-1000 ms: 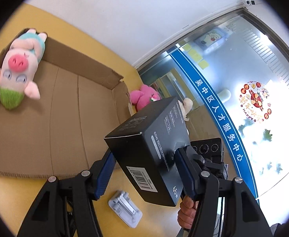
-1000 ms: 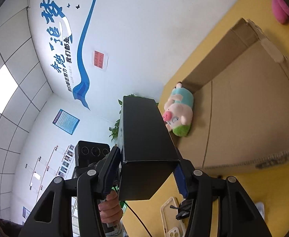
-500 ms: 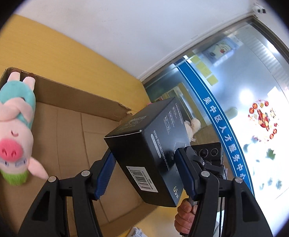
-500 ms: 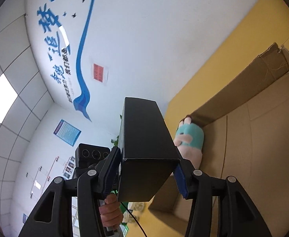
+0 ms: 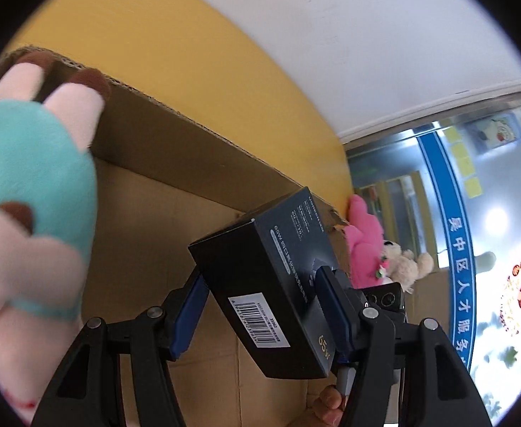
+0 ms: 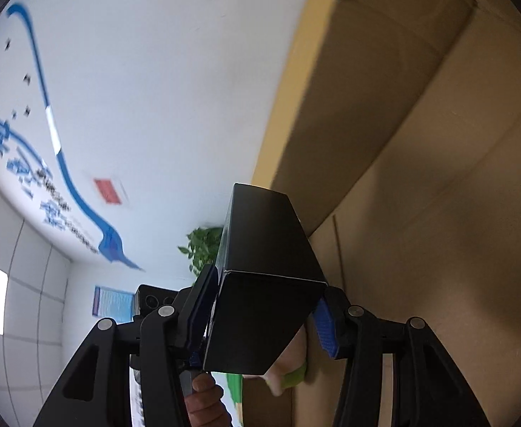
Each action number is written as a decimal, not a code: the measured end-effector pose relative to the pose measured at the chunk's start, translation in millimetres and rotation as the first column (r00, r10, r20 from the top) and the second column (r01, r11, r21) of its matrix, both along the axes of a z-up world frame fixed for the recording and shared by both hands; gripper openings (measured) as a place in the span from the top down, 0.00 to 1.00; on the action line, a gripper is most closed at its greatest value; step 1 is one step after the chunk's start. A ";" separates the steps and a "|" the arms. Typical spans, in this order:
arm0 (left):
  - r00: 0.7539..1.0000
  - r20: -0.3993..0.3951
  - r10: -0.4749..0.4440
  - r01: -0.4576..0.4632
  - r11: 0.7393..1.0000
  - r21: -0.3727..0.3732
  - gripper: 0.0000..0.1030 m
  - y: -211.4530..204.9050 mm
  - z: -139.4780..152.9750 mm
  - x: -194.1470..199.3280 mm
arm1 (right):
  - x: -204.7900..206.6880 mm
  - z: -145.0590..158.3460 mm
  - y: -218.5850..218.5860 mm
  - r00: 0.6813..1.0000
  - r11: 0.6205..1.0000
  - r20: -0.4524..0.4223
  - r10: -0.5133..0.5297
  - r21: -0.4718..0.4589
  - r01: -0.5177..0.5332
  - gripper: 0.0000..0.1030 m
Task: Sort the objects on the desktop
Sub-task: 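Carry the black charger box into the cardboard box and open the right tool, then lift the right tool out of the cardboard box, then move the right tool toward the grey phone stand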
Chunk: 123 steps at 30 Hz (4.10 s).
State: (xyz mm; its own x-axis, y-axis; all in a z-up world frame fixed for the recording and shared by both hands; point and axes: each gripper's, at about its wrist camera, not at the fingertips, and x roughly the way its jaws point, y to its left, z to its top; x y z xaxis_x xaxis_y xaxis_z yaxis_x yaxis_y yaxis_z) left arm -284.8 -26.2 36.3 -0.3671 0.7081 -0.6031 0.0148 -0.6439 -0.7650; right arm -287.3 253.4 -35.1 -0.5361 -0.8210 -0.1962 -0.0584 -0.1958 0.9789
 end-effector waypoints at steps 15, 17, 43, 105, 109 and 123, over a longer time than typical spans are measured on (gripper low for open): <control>0.991 0.115 0.073 -0.053 0.983 -0.175 0.39 10.5 -28.2 -29.2 | -18.7 -26.4 -19.6 0.992 0.995 0.129 0.013 0.094 -0.026 0.29; 0.993 0.089 0.074 -0.058 0.983 -0.174 0.39 9.2 -24.3 -28.1 | -16.0 -19.3 -24.9 0.992 0.988 0.123 0.030 0.147 -0.049 0.22; 0.924 -0.382 0.012 -0.161 0.918 -0.362 0.38 -10.9 103.4 104.5 | 0.8 -27.9 -72.9 0.976 0.977 0.102 0.190 0.077 -0.198 0.20; 0.911 -0.383 -0.152 -0.097 0.824 -0.558 0.18 52.4 12.8 386.5 | 408.5 38.2 2.6 0.931 0.335 -0.106 0.350 0.942 -0.018 0.00; 0.928 -0.329 -0.172 -0.028 0.850 -0.525 0.18 65.3 0.3 388.7 | 408.3 13.0 -7.0 0.924 0.285 -0.051 0.378 0.956 -0.064 0.04; 0.936 -0.148 -0.318 0.233 0.878 -0.417 0.21 145.0 -40.6 360.3 | 410.1 -5.3 -0.7 0.940 0.326 -0.043 0.339 0.943 -0.074 0.37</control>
State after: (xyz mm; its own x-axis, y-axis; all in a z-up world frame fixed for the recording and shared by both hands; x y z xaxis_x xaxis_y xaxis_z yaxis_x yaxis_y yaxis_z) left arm 75.5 118.9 -4.2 -0.3374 0.5241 -0.7820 -0.3372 -0.8428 -0.4195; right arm 122.8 252.6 -40.4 -0.5087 -0.2757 -0.8156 0.2859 -0.9477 0.1420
